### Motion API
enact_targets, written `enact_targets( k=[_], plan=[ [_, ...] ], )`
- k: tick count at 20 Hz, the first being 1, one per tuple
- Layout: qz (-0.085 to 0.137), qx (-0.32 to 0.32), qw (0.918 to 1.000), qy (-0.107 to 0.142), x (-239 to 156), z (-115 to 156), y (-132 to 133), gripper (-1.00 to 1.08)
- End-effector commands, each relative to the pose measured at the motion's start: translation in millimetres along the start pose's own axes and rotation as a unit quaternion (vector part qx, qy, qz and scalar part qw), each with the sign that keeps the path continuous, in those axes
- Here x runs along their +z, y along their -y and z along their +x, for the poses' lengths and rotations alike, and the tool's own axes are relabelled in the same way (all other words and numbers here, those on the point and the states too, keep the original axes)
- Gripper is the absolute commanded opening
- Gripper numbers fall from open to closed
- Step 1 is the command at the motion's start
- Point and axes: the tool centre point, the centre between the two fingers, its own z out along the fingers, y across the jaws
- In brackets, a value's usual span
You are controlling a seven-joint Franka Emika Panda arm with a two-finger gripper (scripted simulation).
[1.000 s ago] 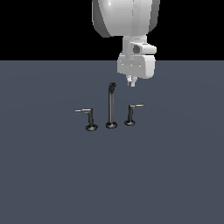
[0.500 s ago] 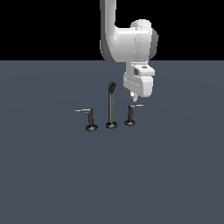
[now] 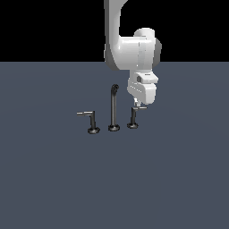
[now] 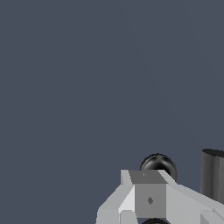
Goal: Turn on the faucet by rotating a designated handle.
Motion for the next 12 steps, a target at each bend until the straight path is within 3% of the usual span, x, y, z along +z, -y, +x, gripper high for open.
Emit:
enact_targets(
  k=[1, 12],
  plan=[
    [0.0, 0.0, 1.0, 0.0, 0, 0, 0, -1.0],
    [0.0, 0.0, 1.0, 0.0, 0, 18, -37, -1.0]
  ],
)
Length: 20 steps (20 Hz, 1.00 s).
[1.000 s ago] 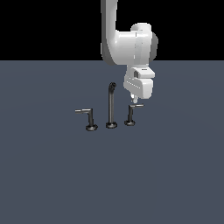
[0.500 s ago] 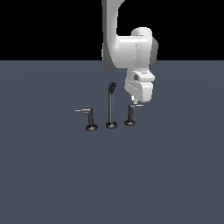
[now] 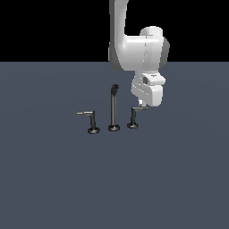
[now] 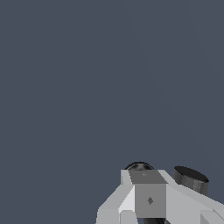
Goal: Turn on the faucet by rotating a designated handle.
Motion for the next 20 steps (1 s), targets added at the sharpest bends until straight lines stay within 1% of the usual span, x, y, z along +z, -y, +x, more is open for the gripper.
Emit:
enact_targets(
  k=[1, 2, 19, 20],
  plan=[
    [-0.005, 0.005, 1.0, 0.0, 0, 7, -12, -1.0],
    [0.001, -0.001, 1.0, 0.0, 0, 0, -2, -1.0],
    [-0.004, 0.004, 1.0, 0.0, 0, -6, -55, -1.0],
    [-0.004, 0.004, 1.0, 0.0, 0, -6, -55, -1.0]
  ],
)
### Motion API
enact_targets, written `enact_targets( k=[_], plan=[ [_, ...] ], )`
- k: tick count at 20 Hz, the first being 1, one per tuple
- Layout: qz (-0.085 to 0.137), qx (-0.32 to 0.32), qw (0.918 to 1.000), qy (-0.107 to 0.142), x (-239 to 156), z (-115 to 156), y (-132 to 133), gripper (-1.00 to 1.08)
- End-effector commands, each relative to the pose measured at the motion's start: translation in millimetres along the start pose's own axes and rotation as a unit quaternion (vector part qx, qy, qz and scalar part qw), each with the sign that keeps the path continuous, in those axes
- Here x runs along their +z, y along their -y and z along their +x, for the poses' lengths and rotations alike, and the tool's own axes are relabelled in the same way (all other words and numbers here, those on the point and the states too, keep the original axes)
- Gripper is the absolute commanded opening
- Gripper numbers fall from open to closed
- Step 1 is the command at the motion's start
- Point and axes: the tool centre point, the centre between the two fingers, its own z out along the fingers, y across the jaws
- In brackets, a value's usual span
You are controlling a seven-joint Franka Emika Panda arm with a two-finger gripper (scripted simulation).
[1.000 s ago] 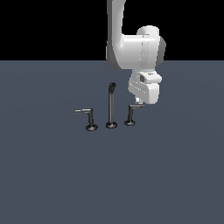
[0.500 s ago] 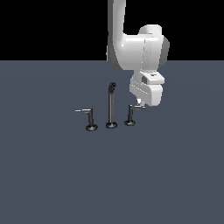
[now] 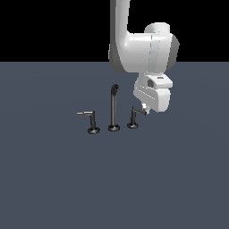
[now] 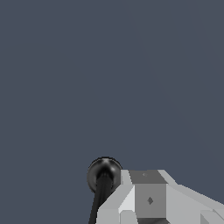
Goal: Turn on the faucet by rotating a designated handle.
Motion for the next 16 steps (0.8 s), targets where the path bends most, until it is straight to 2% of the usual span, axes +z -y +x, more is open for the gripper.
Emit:
enact_targets(
  k=[1, 16],
  plan=[
    [0.0, 0.0, 1.0, 0.0, 0, 0, 0, -1.0],
    [-0.005, 0.003, 1.0, 0.002, -1, -40, -30, -1.0]
  ],
)
